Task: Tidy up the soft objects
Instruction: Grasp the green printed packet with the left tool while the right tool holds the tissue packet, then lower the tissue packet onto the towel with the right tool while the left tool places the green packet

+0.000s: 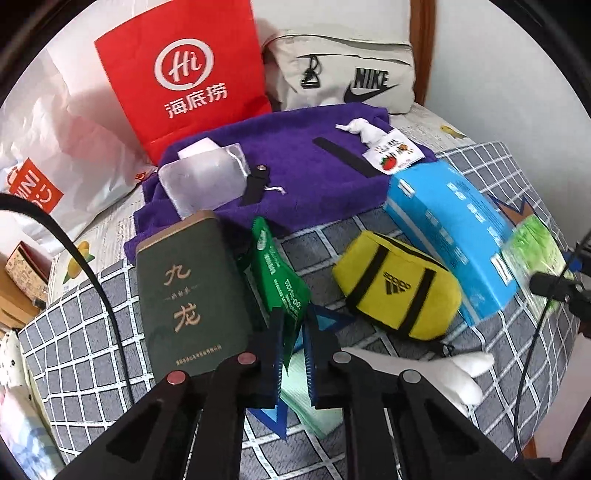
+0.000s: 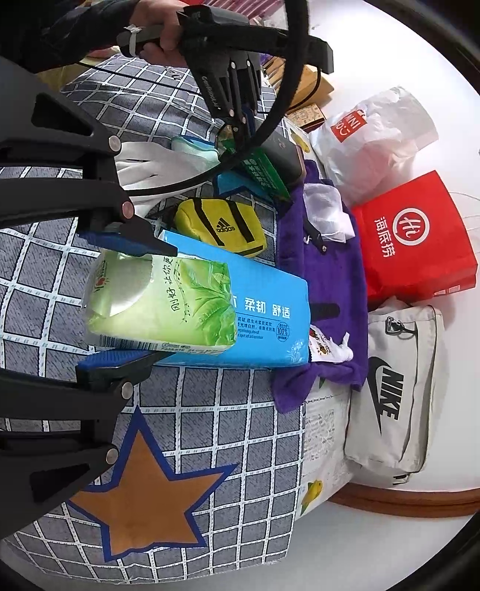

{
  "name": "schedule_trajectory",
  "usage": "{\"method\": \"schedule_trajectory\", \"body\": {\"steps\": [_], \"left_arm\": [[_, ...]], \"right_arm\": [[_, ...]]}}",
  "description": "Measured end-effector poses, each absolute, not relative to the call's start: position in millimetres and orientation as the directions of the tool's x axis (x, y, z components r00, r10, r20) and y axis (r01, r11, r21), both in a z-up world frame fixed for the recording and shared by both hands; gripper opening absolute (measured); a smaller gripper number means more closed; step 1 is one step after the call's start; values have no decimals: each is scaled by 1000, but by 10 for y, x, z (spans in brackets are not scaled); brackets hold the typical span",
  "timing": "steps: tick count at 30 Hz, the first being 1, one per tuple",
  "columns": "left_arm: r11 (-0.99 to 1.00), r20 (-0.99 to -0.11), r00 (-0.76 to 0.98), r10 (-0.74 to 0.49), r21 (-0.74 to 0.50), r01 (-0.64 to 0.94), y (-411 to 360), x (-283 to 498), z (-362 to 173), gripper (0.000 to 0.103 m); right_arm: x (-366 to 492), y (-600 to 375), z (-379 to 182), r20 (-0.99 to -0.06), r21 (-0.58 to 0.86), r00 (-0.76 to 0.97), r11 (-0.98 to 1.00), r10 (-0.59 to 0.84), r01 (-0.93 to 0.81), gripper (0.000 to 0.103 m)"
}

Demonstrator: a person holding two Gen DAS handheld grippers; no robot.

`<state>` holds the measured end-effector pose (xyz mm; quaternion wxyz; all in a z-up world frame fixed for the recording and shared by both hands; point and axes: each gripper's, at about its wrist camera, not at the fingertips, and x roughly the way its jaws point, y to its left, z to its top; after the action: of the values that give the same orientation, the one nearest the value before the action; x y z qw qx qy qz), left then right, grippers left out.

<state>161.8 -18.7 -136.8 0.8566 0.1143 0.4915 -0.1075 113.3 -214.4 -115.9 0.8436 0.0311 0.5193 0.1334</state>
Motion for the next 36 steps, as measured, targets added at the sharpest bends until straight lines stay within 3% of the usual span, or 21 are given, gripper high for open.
{"method": "schedule_trajectory", "body": {"steps": [21,36], "left_arm": [[955,-795,553,-249,-107,277,107,1546,-943,3],[950,-747,599,-288,-142,279,241,1535,-653,3]], "right_arm": [[1159,-1985,-915,-846,179,456,952,277,-247,43],[1392,-1816,-784,-830,201,461,939,314,-278,43]]}}
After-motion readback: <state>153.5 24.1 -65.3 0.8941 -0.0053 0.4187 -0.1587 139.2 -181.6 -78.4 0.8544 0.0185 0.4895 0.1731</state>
